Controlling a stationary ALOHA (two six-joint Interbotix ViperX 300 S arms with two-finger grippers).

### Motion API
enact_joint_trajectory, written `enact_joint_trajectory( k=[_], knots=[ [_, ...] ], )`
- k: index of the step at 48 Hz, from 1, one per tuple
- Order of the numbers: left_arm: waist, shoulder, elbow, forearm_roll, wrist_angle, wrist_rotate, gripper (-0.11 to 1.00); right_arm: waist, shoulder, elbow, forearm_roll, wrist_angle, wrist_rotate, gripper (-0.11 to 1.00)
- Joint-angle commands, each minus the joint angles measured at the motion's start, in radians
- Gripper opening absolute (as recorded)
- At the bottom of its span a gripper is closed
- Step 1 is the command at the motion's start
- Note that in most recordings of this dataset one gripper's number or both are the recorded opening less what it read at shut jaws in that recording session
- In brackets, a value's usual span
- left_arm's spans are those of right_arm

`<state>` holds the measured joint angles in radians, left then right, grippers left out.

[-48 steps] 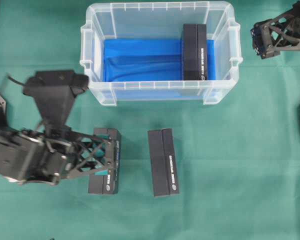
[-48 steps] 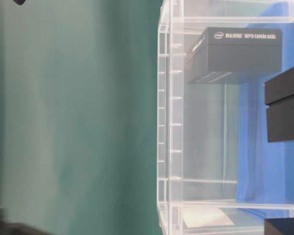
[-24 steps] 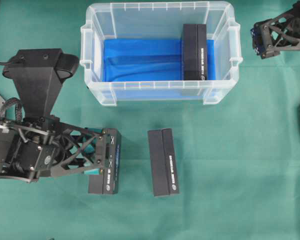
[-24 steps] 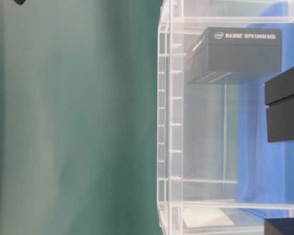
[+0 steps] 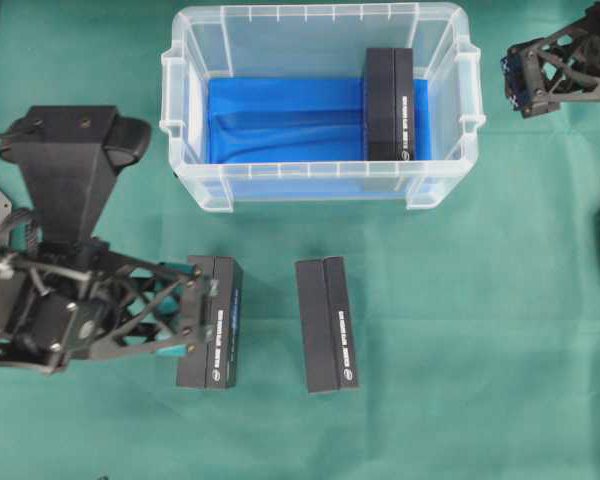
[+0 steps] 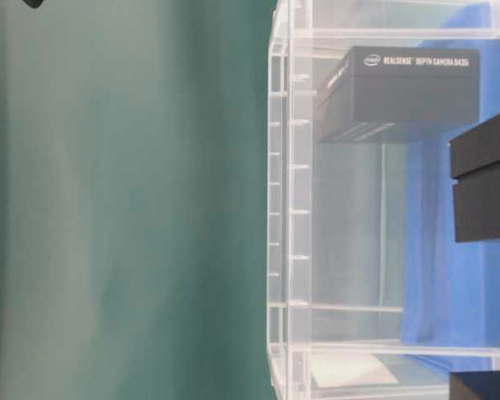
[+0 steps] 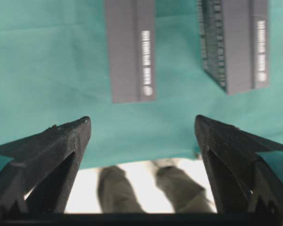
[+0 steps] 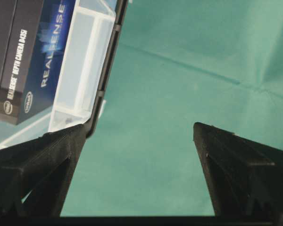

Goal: Take out the box from the case.
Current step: 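Open the left gripper and withdraw it to the upper left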

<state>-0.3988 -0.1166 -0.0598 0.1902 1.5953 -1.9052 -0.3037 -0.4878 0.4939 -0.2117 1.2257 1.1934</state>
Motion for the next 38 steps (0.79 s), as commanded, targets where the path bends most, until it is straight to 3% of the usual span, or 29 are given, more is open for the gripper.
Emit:
enact_joint_trajectory(
  k=[1,21,26,38],
  knots=[
    [-0.028,-0.057,0.017,0.005,0.034,-0.005,0.90,0.003,-0.005,-0.015,-0.002,-0.002,0.002,0.93],
    [-0.117,-0.250,0.235,0.005,0.057,-0.106,0.90,0.003,-0.005,-0.015,-0.002,0.005,0.000,0.93],
    [-0.117,-0.287,0.270,0.006,0.055,-0.135,0.90,0.003,-0.005,-0.015,-0.002,0.012,-0.002,0.93],
    [-0.077,-0.314,0.296,0.005,0.067,-0.127,0.90,0.002,-0.005,-0.015,-0.003,0.017,0.000,0.93]
  ],
)
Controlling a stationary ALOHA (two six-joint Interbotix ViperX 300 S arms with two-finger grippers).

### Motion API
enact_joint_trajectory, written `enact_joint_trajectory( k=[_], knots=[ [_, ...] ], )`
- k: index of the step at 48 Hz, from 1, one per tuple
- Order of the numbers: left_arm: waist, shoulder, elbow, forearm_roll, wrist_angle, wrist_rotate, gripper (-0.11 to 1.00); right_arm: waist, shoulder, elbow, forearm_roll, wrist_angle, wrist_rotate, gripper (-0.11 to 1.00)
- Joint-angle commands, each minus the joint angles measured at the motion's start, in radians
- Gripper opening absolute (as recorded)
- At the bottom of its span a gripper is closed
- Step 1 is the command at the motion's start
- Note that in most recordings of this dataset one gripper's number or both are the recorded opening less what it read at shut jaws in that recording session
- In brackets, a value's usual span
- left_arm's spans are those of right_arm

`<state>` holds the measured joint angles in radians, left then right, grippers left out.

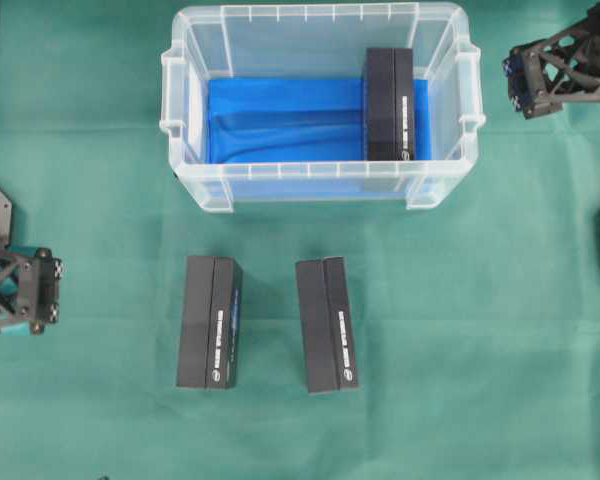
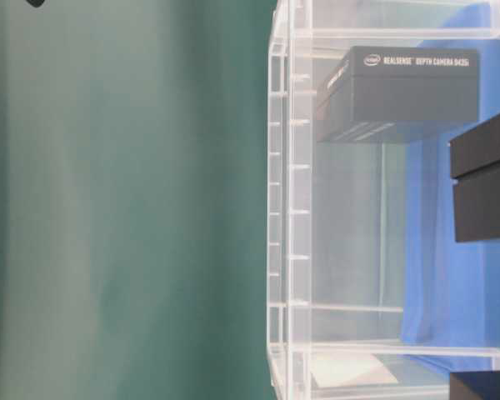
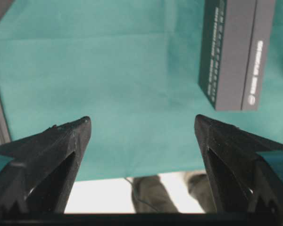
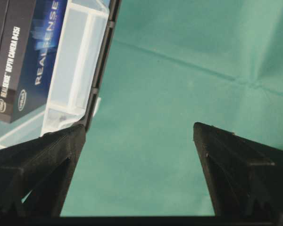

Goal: Take out the box from the case.
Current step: 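Open the left gripper and withdraw it to the upper left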

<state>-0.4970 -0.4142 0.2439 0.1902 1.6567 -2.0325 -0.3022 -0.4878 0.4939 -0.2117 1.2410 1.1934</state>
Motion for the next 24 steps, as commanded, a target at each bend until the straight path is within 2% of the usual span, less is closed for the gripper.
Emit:
enact_joint_trajectory(
  k=[1,10,16,24],
  knots=[
    [0.029,-0.018,-0.005,0.005,0.008,0.003,0.90,0.000,-0.005,-0.015,-0.002,0.002,0.000,0.93],
    [0.137,-0.044,0.014,0.005,0.008,0.077,0.90,0.000,-0.005,-0.015,-0.003,0.002,0.002,0.93],
    [0.236,-0.051,0.017,0.005,0.014,0.175,0.90,0.002,-0.005,-0.015,-0.002,0.002,0.003,0.93],
    [0.390,-0.051,0.017,0.005,0.025,0.339,0.90,0.000,-0.005,-0.018,-0.003,0.003,0.006,0.93]
  ],
)
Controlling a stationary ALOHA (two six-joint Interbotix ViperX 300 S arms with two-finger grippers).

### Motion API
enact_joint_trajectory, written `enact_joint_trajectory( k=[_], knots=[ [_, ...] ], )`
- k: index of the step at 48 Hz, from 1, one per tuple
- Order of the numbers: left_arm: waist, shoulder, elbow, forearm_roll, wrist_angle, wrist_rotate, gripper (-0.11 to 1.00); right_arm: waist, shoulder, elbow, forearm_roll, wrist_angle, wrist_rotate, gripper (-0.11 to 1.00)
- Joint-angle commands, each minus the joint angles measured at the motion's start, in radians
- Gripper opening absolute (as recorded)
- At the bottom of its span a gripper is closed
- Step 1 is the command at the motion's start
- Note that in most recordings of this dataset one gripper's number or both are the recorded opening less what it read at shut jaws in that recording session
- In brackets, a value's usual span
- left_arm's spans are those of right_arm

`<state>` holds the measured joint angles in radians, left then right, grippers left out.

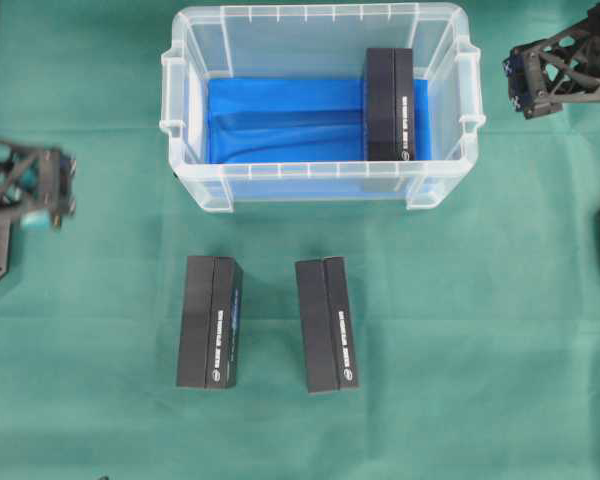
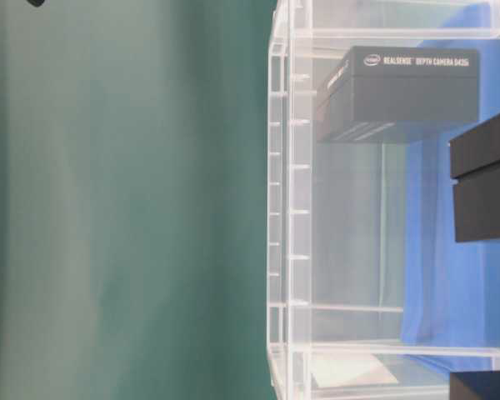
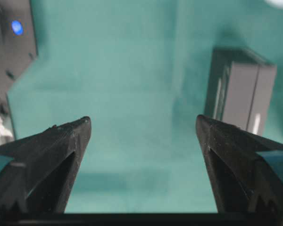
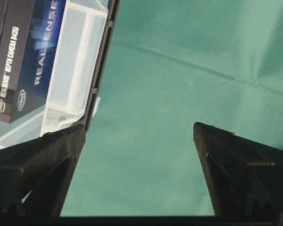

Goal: Take out the box from the case.
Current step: 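Open the left gripper and withdraw it to the upper left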

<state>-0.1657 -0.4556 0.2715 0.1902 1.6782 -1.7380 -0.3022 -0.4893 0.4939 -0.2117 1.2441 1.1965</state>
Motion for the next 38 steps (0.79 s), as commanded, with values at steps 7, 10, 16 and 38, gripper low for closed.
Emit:
enact_joint_trajectory(
  k=[7,10,16,38],
  knots=[
    [0.187,-0.009,-0.009,0.005,0.003,0.184,0.90,0.000,-0.003,-0.021,-0.002,0.012,0.003,0.93],
    [0.238,-0.009,-0.009,0.005,0.003,0.236,0.90,0.000,-0.003,-0.021,-0.003,0.017,0.003,0.93],
    [0.337,-0.009,-0.009,0.005,-0.006,0.327,0.90,0.000,-0.003,-0.021,-0.003,0.029,0.011,0.93],
    [0.445,-0.009,0.018,-0.002,-0.055,0.431,0.90,-0.003,-0.003,-0.023,-0.002,0.041,0.023,0.93]
  ],
)
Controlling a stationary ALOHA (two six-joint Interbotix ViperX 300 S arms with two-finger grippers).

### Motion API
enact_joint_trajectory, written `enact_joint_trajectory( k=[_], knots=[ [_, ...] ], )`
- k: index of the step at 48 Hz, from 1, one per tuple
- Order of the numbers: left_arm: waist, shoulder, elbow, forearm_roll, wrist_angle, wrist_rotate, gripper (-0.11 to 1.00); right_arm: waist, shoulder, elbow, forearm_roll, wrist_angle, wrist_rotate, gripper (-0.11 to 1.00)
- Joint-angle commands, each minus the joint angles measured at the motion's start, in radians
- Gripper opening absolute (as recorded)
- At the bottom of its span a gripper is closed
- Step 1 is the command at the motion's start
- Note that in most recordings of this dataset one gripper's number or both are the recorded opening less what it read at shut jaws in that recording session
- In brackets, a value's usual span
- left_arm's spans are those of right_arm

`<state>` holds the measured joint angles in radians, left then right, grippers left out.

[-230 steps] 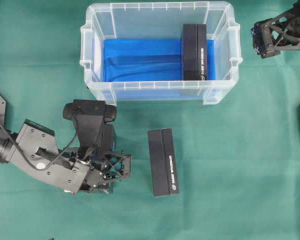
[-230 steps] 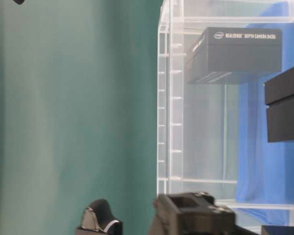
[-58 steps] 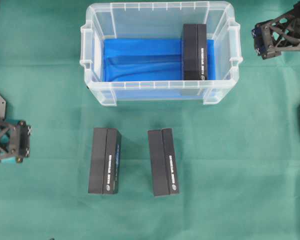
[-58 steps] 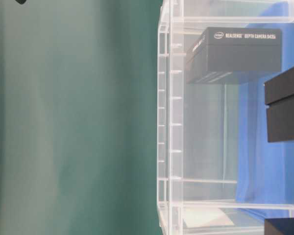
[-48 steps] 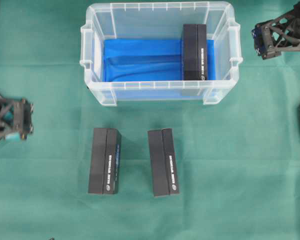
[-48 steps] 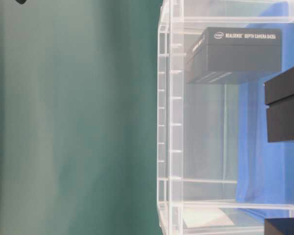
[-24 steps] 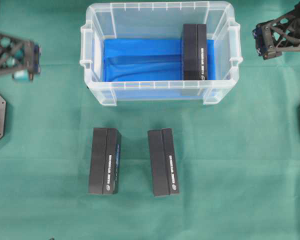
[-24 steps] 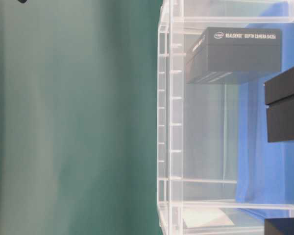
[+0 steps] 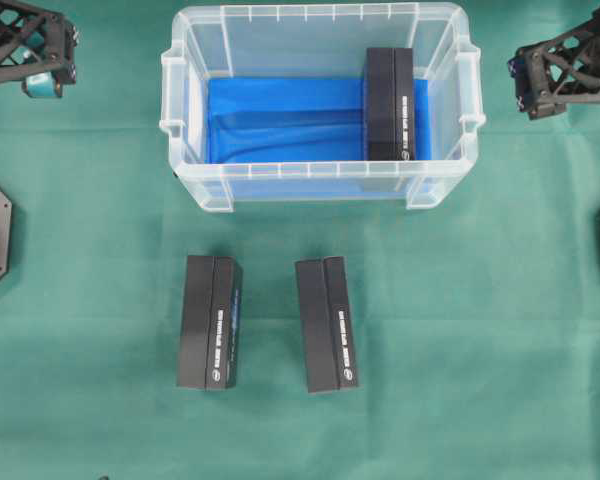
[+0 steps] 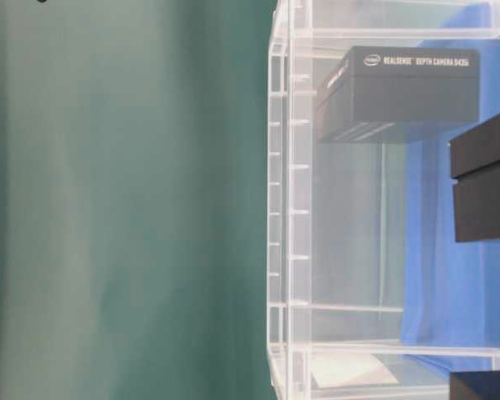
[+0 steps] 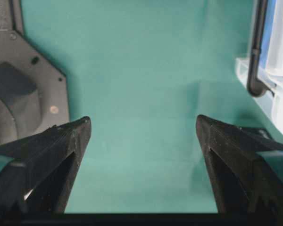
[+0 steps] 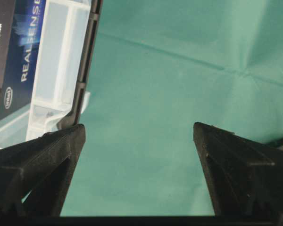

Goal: Take out the box from the case.
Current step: 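Open the left gripper and withdraw it to the upper left, then move the right gripper over the right black box pair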

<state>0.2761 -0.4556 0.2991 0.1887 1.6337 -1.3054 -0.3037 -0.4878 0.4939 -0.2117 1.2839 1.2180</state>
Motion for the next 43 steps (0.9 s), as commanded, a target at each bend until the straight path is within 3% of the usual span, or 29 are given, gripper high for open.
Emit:
enact_joint_trajectory(
  k=[1,43],
  knots=[
    [0.003,-0.009,-0.009,0.000,-0.012,-0.002,0.90,-0.002,-0.005,-0.021,-0.003,0.002,0.002,0.93],
    [0.003,-0.012,-0.002,-0.002,-0.032,0.002,0.90,-0.005,0.055,-0.067,0.000,0.002,0.006,0.93]
  ],
)
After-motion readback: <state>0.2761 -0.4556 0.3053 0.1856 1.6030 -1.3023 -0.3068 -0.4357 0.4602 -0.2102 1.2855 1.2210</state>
